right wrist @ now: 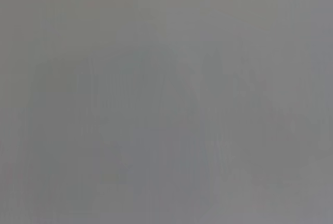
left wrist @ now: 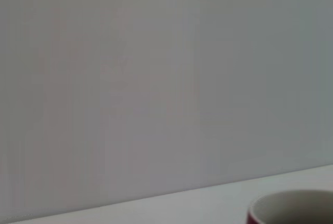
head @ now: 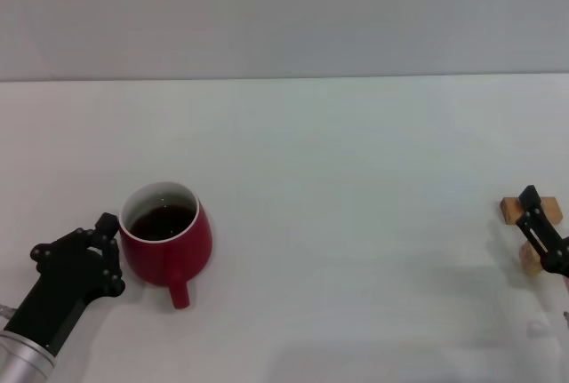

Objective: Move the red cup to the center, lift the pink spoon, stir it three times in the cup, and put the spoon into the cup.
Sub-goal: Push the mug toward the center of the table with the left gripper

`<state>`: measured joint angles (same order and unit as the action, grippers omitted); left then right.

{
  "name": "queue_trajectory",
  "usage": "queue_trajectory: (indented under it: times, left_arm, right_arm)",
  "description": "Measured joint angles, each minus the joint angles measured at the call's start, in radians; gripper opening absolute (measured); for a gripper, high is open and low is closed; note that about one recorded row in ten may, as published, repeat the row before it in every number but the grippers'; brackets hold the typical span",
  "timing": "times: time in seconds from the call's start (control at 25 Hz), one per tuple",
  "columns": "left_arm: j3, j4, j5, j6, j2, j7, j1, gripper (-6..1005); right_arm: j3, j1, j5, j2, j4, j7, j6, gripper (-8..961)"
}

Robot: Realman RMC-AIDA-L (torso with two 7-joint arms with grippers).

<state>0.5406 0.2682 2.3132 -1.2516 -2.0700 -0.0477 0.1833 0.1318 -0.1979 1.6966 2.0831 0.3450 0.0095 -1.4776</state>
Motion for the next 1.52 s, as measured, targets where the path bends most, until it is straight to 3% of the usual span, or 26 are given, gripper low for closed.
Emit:
queue_trajectory:
  times: [1.04, 1.52]
  left_arm:
    - [-0.106, 0.018, 0.000, 0.033, -0.003, -0.027, 0.052, -2]
    - [-0.050, 0.009, -0.007, 0.086, 0.000, -0.027, 0.077, -2]
  right_arm:
    - [0.000, -0.007, 0.000, 0.000, 0.001, 0.003, 0.005, 840]
    - [0.000, -0.006, 0.000, 0.000, 0.000, 0.003, 0.002, 840]
